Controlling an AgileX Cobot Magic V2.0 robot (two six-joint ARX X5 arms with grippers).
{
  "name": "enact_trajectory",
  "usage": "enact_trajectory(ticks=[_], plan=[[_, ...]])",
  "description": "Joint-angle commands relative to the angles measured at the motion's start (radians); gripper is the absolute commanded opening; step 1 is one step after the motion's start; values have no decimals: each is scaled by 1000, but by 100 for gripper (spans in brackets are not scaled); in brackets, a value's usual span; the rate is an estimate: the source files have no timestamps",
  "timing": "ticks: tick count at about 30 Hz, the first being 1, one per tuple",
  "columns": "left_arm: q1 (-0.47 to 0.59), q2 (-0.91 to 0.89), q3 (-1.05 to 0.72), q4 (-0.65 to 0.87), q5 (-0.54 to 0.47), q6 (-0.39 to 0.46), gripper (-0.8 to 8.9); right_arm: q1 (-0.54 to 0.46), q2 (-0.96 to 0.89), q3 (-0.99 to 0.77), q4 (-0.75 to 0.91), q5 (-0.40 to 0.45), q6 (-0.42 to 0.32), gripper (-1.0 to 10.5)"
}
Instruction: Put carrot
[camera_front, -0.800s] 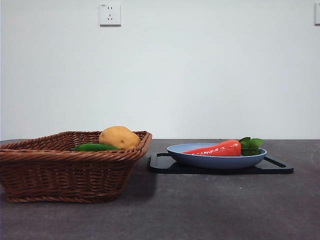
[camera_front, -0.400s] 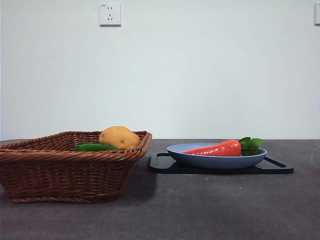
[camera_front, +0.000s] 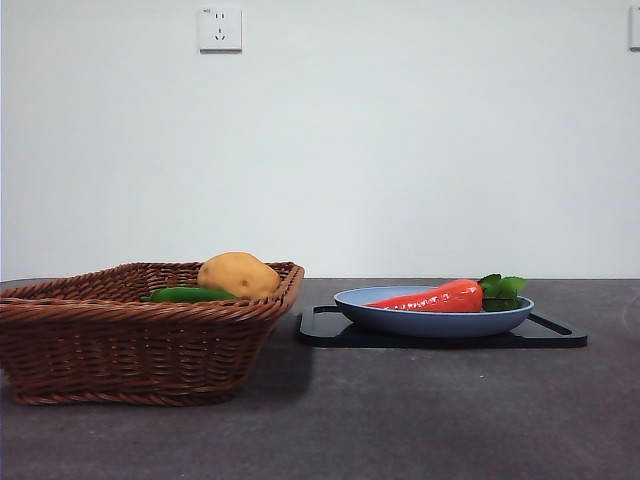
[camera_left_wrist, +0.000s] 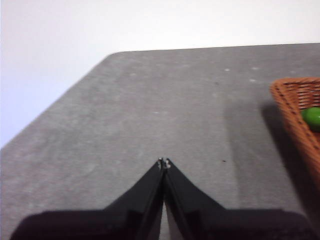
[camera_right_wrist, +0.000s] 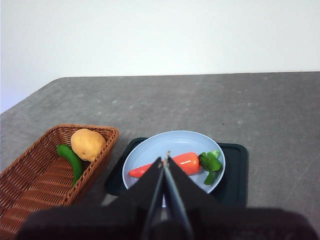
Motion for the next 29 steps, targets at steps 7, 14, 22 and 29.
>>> enact_trajectory(ticks=[7,14,22,29], plan=[[3,-1,-11,7,11,-24,8,3,0,2,11,5,6,3],[3,-1,-11,6,11,-24,8,3,0,2,11,5,6,3],[3,-1,-11,6,11,-24,8,3,0,2,11,5,6,3],[3,-1,-11,6,10,-24,8,-2,-50,0,-16,99,-222,3]])
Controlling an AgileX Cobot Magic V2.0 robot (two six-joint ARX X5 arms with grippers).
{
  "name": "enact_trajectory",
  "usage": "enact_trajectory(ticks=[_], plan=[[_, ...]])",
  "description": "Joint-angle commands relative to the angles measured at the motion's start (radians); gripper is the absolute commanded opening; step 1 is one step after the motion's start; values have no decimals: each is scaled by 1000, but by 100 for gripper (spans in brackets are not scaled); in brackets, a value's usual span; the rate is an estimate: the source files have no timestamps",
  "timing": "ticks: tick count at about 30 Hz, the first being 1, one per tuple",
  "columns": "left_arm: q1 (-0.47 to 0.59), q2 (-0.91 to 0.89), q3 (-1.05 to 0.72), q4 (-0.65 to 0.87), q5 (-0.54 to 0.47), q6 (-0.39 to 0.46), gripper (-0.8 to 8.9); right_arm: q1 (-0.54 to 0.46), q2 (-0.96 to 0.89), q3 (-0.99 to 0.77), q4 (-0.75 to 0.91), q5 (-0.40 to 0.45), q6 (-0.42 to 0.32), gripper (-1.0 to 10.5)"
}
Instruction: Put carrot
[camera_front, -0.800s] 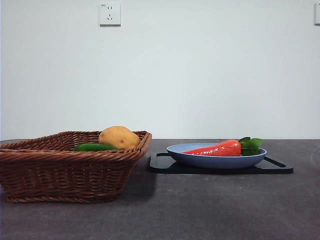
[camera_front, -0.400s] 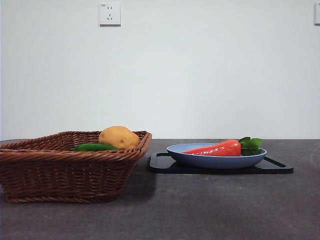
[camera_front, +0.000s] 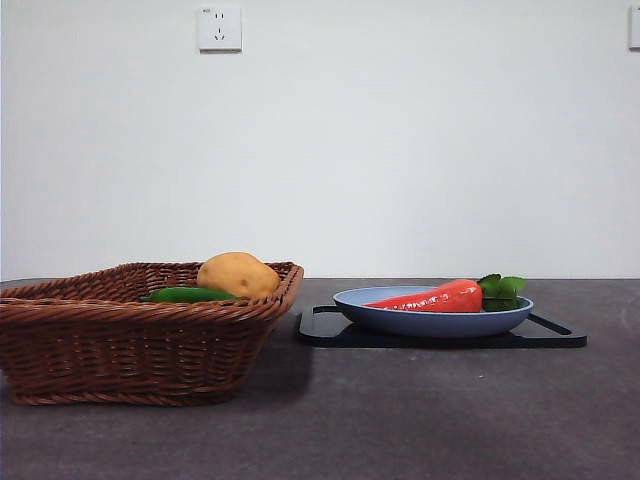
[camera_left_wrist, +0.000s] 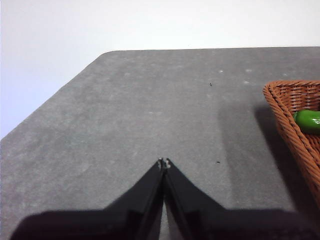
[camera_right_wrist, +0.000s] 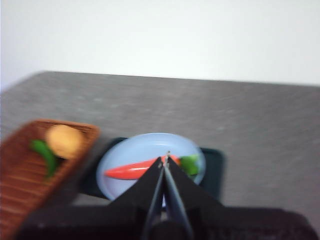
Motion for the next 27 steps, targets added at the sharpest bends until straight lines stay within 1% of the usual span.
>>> enact_trajectory(ticks=[1,2,4,8,11,13,17,20,24,27], plan=[[3,-3,-11,6,2,-6,8,-8,-47,-4,-8,35,-129,3],[3,-3,-11,6,2,-6,8,-26,-69,-12,-6,32,-143,3],[3,-3,-11,6,2,-6,8,-73,-111,-40,12,12,-148,3],[3,-3,-11,6,2,-6,8,-213,-204,-161,78,-142,-148,3],[3,-3,-11,6,2,-6,8,-302,-258,-274,151,-227,-144,3],[3,-3,-11,6,2,-6,8,-343,-282,-341,188,-260,-143,3],[3,-3,-11,6,2,-6,8,-396,-320,-444,198,-256,-109,3],[3,-3,-11,6,2,-6,8,-417,-339,-501,204,-256,-99,3],[3,-3,-11,6,2,-6,8,-423,-352,-551,217,-256,-86,3],[3,-3,-11,7,2,-6,8,-423,-352,-555,216,-253,-80,3]])
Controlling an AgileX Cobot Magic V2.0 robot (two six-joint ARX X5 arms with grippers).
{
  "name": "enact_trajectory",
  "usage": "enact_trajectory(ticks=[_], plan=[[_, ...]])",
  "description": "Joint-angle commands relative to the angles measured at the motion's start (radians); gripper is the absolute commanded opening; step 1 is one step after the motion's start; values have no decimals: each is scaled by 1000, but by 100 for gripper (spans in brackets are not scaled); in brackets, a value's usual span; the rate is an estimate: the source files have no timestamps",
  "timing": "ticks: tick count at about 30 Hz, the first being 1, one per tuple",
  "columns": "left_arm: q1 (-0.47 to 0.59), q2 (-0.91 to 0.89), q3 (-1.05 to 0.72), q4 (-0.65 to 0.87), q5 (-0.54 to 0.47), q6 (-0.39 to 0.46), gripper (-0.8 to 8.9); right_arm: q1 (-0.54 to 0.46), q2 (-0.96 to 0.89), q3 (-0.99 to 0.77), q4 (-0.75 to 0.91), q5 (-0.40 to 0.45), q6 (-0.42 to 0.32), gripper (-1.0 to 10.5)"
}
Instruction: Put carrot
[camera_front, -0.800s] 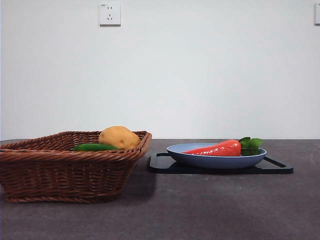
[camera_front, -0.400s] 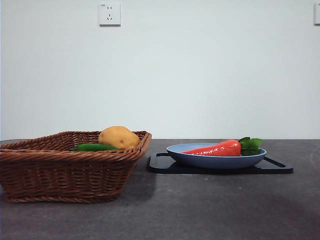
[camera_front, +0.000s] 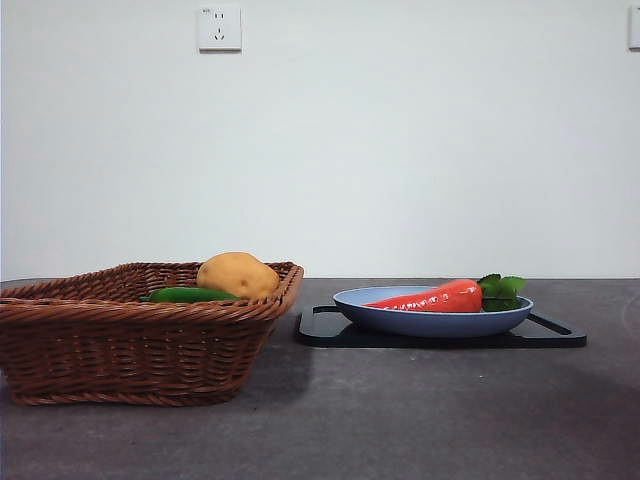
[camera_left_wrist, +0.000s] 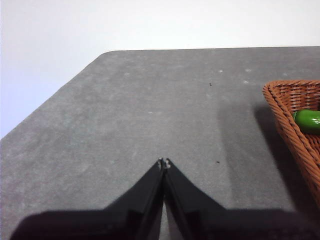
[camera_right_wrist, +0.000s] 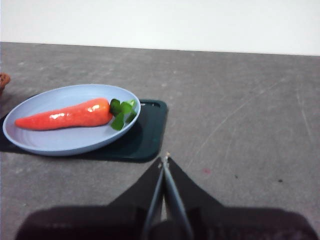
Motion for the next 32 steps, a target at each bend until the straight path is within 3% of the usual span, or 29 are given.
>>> enact_trajectory(ticks=[1,32], plan=[[3,-3,-11,8,2,-6,8,-3,-5,-10,12,0,18,3],[3,-3,-11,8,2,-6,8,-3,-5,-10,23,1,29,3]])
